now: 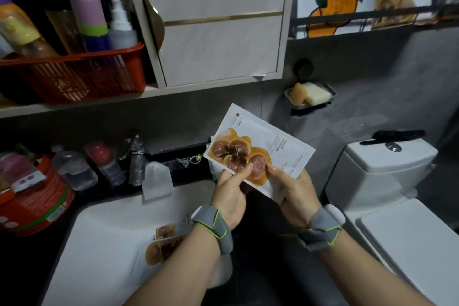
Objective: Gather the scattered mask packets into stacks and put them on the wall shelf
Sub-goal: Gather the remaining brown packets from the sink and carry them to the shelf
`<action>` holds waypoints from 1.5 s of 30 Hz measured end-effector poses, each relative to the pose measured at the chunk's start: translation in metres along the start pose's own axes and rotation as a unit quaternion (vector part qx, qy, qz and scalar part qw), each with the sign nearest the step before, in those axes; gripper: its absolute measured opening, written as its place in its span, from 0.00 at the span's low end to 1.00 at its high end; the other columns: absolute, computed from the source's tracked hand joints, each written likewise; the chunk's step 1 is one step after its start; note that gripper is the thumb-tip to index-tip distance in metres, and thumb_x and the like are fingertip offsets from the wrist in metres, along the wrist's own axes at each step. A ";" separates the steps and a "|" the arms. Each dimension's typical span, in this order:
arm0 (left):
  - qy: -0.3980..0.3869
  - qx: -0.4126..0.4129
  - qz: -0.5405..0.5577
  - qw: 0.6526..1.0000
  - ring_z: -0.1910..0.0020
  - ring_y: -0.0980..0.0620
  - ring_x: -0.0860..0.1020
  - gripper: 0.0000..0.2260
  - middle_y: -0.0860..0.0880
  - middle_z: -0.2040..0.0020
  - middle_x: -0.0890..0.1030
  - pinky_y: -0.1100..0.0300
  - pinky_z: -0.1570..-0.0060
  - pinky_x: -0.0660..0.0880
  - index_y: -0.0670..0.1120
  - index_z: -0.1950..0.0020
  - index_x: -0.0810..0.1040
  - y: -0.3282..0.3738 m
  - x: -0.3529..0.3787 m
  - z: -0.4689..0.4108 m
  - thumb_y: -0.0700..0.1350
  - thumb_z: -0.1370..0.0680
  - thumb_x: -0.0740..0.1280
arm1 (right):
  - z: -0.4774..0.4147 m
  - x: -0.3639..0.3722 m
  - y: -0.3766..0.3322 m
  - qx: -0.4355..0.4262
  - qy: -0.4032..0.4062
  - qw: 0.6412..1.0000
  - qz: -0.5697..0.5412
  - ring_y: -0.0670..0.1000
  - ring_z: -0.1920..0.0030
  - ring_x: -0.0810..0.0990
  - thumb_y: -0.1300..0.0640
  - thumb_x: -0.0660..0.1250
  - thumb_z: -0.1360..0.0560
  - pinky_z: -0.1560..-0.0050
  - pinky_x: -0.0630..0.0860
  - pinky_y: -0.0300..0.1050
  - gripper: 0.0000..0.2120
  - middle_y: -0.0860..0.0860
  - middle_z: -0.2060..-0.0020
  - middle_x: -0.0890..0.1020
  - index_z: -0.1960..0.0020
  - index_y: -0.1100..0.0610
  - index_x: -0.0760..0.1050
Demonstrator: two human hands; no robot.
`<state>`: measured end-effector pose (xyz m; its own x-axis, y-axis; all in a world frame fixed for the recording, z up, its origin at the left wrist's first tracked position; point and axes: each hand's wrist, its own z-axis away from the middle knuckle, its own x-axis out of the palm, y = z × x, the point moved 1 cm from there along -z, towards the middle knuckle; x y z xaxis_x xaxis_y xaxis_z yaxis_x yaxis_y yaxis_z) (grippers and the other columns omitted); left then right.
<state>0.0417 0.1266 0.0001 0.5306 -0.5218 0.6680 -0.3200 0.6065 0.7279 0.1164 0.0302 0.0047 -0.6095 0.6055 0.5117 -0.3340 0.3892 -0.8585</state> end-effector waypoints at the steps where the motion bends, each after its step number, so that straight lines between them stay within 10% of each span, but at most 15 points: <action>1: -0.004 0.014 -0.002 1.000 0.45 0.44 0.80 0.17 0.40 0.43 0.80 0.52 0.44 0.77 0.37 0.35 0.71 0.009 0.005 -0.001 0.35 0.23 0.63 | -0.002 -0.005 -0.015 0.000 -0.007 1.000 0.019 0.59 0.42 0.81 0.60 0.70 0.33 0.42 0.79 0.52 0.20 0.58 0.43 0.82 0.40 0.59 0.75; 7: -0.011 0.146 -0.159 0.976 0.51 0.51 0.80 0.18 0.46 0.47 0.81 0.55 0.52 0.78 0.45 0.37 0.69 0.051 0.064 -0.027 0.30 0.24 0.62 | -0.038 -0.050 -0.107 -0.033 -0.047 0.992 0.116 0.54 0.48 0.84 0.62 0.69 0.33 0.54 0.80 0.43 0.20 0.55 0.47 0.84 0.41 0.60 0.76; 17: -0.052 0.324 -0.481 0.813 0.47 0.47 0.79 0.20 0.52 0.48 0.75 0.47 0.45 0.78 0.62 0.55 0.70 0.042 0.193 -0.079 0.34 0.26 0.66 | -0.110 -0.123 -0.238 -0.037 -0.001 0.985 0.166 0.56 0.44 0.79 0.70 0.61 0.26 0.44 0.76 0.52 0.20 0.55 0.40 0.78 0.36 0.57 0.65; 25: -0.042 0.416 -0.559 0.716 0.47 0.57 0.74 0.16 0.54 0.48 0.75 0.66 0.45 0.68 0.55 0.53 0.73 0.061 0.299 -0.126 0.34 0.27 0.67 | -0.161 -0.151 -0.353 -0.119 -0.073 0.934 0.330 0.55 0.40 0.80 0.69 0.67 0.29 0.36 0.73 0.57 0.25 0.56 0.39 0.80 0.34 0.57 0.71; 29: -0.021 0.422 -0.598 0.681 0.47 0.52 0.74 0.14 0.51 0.43 0.77 0.64 0.47 0.68 0.50 0.44 0.76 0.069 0.356 -0.151 0.35 0.26 0.65 | -0.189 -0.159 -0.411 -0.150 -0.037 0.909 0.388 0.53 0.48 0.83 0.73 0.62 0.26 0.48 0.80 0.49 0.18 0.57 0.45 0.83 0.40 0.60 0.75; 34: -0.019 0.337 -0.680 0.651 0.37 0.44 0.72 0.20 0.47 0.34 0.74 0.53 0.39 0.71 0.47 0.34 0.69 0.067 0.400 -0.179 0.34 0.25 0.60 | -0.220 -0.162 -0.447 -0.166 -0.010 0.886 0.432 0.61 0.44 0.81 0.75 0.60 0.27 0.39 0.74 0.63 0.17 0.59 0.46 0.82 0.46 0.59 0.77; 45: 0.089 0.330 -0.765 0.546 0.38 0.39 0.71 0.14 0.39 0.37 0.72 0.51 0.39 0.70 0.41 0.40 0.75 0.047 0.429 -0.208 0.38 0.25 0.61 | -0.261 -0.183 -0.444 -0.154 0.027 0.864 0.479 0.58 0.48 0.82 0.76 0.65 0.33 0.48 0.80 0.60 0.22 0.57 0.49 0.83 0.40 0.63 0.75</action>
<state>0.4175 0.0564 0.2888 0.6226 -0.0127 -0.7824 0.4220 -0.8366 0.3493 0.5637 -0.0722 0.3011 -0.4628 0.7805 -0.4203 0.5168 -0.1476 -0.8433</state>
